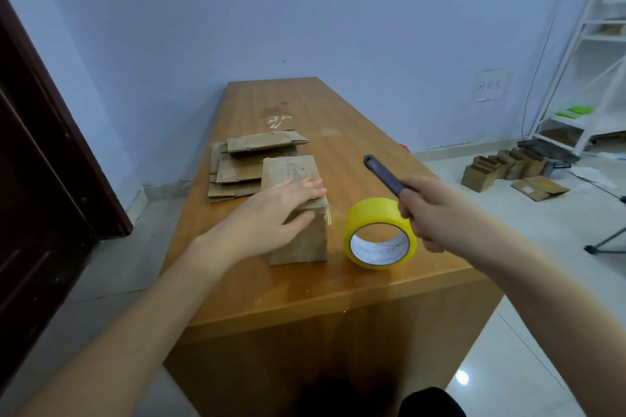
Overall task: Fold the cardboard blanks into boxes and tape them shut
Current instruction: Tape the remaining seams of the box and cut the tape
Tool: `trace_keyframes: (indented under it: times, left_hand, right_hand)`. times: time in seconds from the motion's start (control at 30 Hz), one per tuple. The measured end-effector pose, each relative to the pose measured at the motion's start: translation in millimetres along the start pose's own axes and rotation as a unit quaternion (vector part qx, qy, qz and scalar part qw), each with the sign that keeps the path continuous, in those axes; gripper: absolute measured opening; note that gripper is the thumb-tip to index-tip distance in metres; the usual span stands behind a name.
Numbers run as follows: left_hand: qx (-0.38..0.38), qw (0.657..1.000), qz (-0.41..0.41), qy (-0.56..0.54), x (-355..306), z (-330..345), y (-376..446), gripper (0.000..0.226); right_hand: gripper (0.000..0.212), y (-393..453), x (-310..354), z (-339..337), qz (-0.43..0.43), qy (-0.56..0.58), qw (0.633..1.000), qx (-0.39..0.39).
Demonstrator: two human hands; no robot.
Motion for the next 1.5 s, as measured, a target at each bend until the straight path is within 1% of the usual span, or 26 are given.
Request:
trace_keyframes:
  times: [0.07,0.17,0.3,0.5,0.73,0.9,1.07,1.2,1.33,1.43,1.5]
  left_hand:
    - [0.011,1.0,-0.011,-0.004,1,1,0,0.047]
    - [0.014,1.0,-0.013,-0.012,1,1,1,0.046]
    - [0.011,1.0,-0.009,-0.013,1,0,0,0.046]
    - [0.011,1.0,-0.008,-0.013,1,0,1,0.047]
    - [0.007,1.0,-0.011,-0.011,2,1,2,0.045]
    - [0.02,1.0,-0.014,-0.003,3,3,5,0.045]
    - [0.023,0.999,-0.013,-0.02,4,4,5,0.043]
    - [0.029,0.999,-0.017,-0.029,5,5,5,0.043]
    - [0.031,0.999,-0.02,-0.032,7,5,6,0.043]
    - [0.031,0.998,-0.02,-0.043,8,5,5,0.043]
    - [0.03,0.998,-0.022,-0.046,8,5,5,0.043]
  right_hand:
    - [0.028,-7,11,13,-0.019,-0.095,0.995,0.017]
    - [0.022,-14,15,21,-0.029,-0.19,0.981,-0.005]
    - [0.026,-15,13,21,0.002,-0.225,0.973,-0.057]
    - [0.029,-5,17,34,0.006,-0.271,0.961,-0.063]
    - [0.027,-4,19,44,-0.01,-0.238,0.97,-0.051]
    - [0.036,-10,12,45,-0.015,-0.17,0.985,-0.027]
    - [0.042,-25,15,48,-0.038,-0.165,0.985,-0.044]
    - [0.034,-36,16,51,-0.061,-0.159,0.984,-0.046]
    - [0.034,-42,17,54,-0.07,-0.124,0.989,-0.036]
    - [0.033,-43,14,50,-0.06,-0.103,0.992,-0.03]
    - [0.031,-45,10,46,-0.045,-0.068,0.997,-0.018]
Point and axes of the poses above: each hand's wrist, its own y-axis towards the middle knuckle, its own z-axis out of the palm, x = y × z, the point moved 10 cm from there along y, towards the middle knuckle, and after that the axes turned 10 degrees about x, right-handed, at the moved point
